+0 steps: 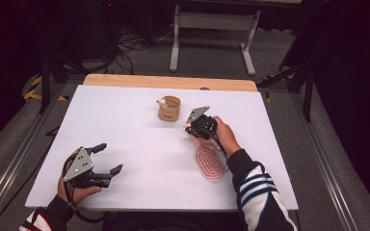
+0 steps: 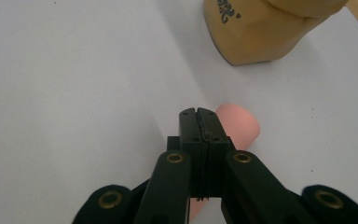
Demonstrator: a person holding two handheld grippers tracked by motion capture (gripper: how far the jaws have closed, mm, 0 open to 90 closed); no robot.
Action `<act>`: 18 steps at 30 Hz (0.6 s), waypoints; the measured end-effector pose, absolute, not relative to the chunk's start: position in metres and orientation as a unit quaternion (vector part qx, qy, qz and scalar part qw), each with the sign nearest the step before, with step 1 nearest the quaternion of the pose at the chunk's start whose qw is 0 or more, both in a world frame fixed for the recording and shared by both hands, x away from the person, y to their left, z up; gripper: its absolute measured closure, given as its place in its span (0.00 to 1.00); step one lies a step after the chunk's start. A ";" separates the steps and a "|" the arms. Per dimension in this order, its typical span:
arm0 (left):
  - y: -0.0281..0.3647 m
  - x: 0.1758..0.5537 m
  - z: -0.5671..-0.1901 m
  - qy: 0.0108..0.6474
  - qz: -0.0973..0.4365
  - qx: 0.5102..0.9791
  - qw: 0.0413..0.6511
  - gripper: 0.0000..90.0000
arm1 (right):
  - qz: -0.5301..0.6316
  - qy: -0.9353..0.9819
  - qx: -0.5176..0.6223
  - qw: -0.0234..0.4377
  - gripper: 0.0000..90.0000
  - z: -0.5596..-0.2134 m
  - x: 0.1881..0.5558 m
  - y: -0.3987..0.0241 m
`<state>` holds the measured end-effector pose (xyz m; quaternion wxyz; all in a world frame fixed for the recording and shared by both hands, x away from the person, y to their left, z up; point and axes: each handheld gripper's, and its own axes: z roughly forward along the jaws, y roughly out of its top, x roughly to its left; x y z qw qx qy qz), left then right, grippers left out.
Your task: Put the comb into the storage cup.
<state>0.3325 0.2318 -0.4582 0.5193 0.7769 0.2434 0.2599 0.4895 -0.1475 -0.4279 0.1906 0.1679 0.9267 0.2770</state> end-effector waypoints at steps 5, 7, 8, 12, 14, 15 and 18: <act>0.231 0.332 -0.458 0.243 0.261 0.778 0.518 0.14 | 0.263 0.933 0.154 0.192 1.00 -0.433 0.490 -0.139; 0.232 0.332 -0.458 0.243 0.260 0.777 0.520 0.14 | 0.251 0.936 0.152 0.192 1.00 -0.437 0.491 -0.137; 0.232 0.332 -0.458 0.243 0.260 0.777 0.519 0.14 | 0.236 0.940 0.154 0.193 1.00 -0.440 0.493 -0.137; 0.232 0.333 -0.459 0.243 0.258 0.778 0.519 0.14 | 0.235 0.937 0.171 0.193 1.00 -0.441 0.498 -0.146; 0.232 0.333 -0.459 0.242 0.258 0.778 0.519 0.14 | 0.237 0.936 0.176 0.191 1.00 -0.440 0.498 -0.149; 0.231 0.333 -0.459 0.242 0.258 0.779 0.518 0.14 | 0.239 0.935 0.182 0.191 1.00 -0.439 0.499 -0.152; 0.229 0.333 -0.460 0.241 0.258 0.780 0.516 0.14 | 0.236 0.931 0.199 0.193 1.00 -0.438 0.500 -0.162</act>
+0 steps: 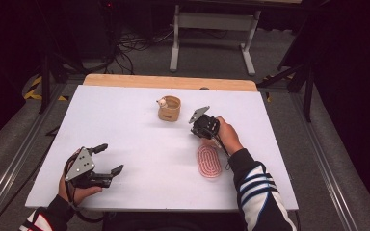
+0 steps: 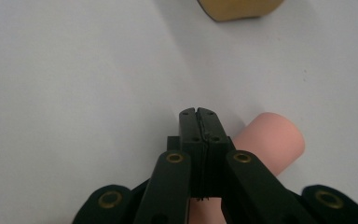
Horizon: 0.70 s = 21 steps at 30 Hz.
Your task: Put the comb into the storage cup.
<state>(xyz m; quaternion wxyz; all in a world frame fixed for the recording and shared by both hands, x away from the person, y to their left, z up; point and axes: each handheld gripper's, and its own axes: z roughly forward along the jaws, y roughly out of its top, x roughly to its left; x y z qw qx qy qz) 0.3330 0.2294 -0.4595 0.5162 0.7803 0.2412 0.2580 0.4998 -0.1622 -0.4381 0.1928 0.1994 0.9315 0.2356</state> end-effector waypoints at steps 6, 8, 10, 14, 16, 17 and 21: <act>0.228 0.334 -0.461 0.241 0.258 0.785 0.510 0.15 | 0.236 0.922 0.240 0.194 1.00 -0.438 0.500 -0.185; 0.227 0.333 -0.461 0.241 0.256 0.785 0.511 0.14 | 0.235 0.917 0.258 0.193 1.00 -0.438 0.498 -0.195; 0.227 0.333 -0.461 0.241 0.255 0.785 0.511 0.14 | 0.233 0.914 0.269 0.193 1.00 -0.437 0.495 -0.202; 0.226 0.334 -0.462 0.241 0.254 0.788 0.507 0.14 | 0.230 0.909 0.293 0.189 1.00 -0.437 0.488 -0.219; 0.226 0.334 -0.462 0.241 0.255 0.789 0.505 0.14 | 0.231 0.905 0.303 0.188 1.00 -0.438 0.486 -0.226; 0.226 0.334 -0.462 0.241 0.255 0.789 0.505 0.14 | 0.231 0.905 0.303 0.188 1.00 -0.438 0.486 -0.226; 0.226 0.334 -0.463 0.240 0.252 0.792 0.502 0.14 | 0.222 0.900 0.322 0.191 1.00 -0.438 0.480 -0.240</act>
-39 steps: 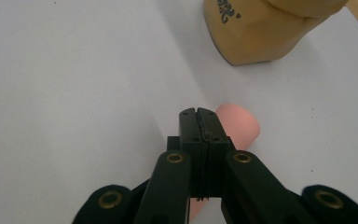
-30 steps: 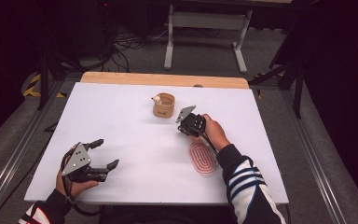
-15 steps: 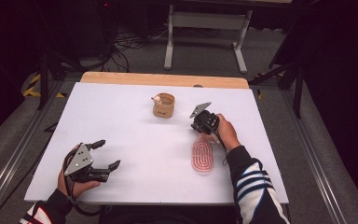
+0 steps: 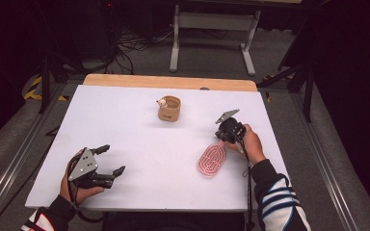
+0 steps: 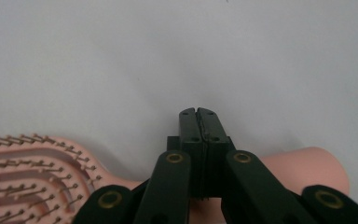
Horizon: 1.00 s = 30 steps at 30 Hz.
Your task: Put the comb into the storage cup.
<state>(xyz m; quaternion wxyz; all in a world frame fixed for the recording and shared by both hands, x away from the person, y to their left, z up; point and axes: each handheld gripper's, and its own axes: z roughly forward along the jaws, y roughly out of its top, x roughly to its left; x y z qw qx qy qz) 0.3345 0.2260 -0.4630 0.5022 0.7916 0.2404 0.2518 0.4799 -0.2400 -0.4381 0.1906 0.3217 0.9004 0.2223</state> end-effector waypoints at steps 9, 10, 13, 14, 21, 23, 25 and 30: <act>0.225 0.334 -0.464 0.239 0.249 0.794 0.501 0.14 | 0.206 0.894 0.355 0.180 1.00 -0.438 0.458 -0.266; 0.225 0.334 -0.464 0.239 0.249 0.794 0.501 0.14 | 0.209 0.892 0.360 0.177 1.00 -0.438 0.455 -0.268; 0.224 0.334 -0.464 0.238 0.248 0.795 0.500 0.14 | 0.214 0.890 0.364 0.173 1.00 -0.438 0.448 -0.274; 0.224 0.334 -0.464 0.238 0.249 0.796 0.499 0.14 | 0.214 0.890 0.364 0.173 1.00 -0.438 0.448 -0.274; 0.224 0.334 -0.464 0.236 0.247 0.797 0.498 0.14 | 0.224 0.888 0.367 0.163 1.00 -0.439 0.423 -0.283; 0.224 0.334 -0.464 0.236 0.248 0.797 0.497 0.14 | 0.222 0.888 0.368 0.162 1.00 -0.438 0.421 -0.284; 0.224 0.334 -0.464 0.235 0.248 0.798 0.497 0.14 | 0.219 0.890 0.367 0.159 1.00 -0.437 0.413 -0.286; 0.224 0.333 -0.464 0.235 0.248 0.797 0.498 0.14 | 0.217 0.888 0.371 0.165 0.98 -0.437 0.405 -0.294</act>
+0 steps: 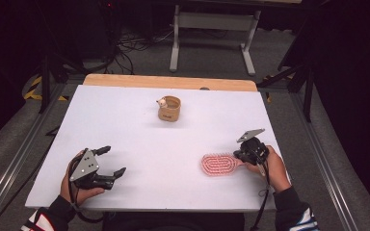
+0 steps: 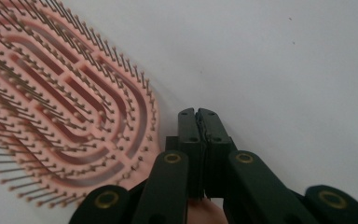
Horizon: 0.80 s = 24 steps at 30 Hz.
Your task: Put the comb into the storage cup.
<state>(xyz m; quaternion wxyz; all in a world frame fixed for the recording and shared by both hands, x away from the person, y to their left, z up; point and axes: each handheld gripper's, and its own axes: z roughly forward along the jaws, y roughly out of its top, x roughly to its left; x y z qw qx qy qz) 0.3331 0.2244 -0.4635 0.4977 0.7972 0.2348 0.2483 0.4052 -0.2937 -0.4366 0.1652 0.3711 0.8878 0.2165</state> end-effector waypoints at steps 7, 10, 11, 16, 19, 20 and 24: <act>0.225 0.333 -0.464 0.235 0.248 0.797 0.498 0.14 | 0.213 0.873 0.402 0.176 1.00 -0.436 0.404 -0.317; 0.225 0.332 -0.463 0.233 0.249 0.798 0.497 0.14 | 0.214 0.867 0.413 0.177 1.00 -0.435 0.400 -0.327; 0.225 0.332 -0.463 0.233 0.249 0.798 0.497 0.14 | 0.214 0.867 0.414 0.176 1.00 -0.435 0.398 -0.329; 0.227 0.332 -0.463 0.232 0.249 0.798 0.497 0.14 | 0.214 0.868 0.413 0.173 1.00 -0.436 0.389 -0.334; 0.227 0.332 -0.462 0.232 0.250 0.798 0.498 0.14 | 0.218 0.870 0.408 0.169 1.00 -0.436 0.384 -0.334; 0.227 0.331 -0.462 0.232 0.250 0.797 0.497 0.14 | 0.222 0.872 0.404 0.167 1.00 -0.437 0.381 -0.334; 0.228 0.331 -0.462 0.232 0.252 0.797 0.497 0.14 | 0.222 0.875 0.398 0.165 1.00 -0.437 0.376 -0.333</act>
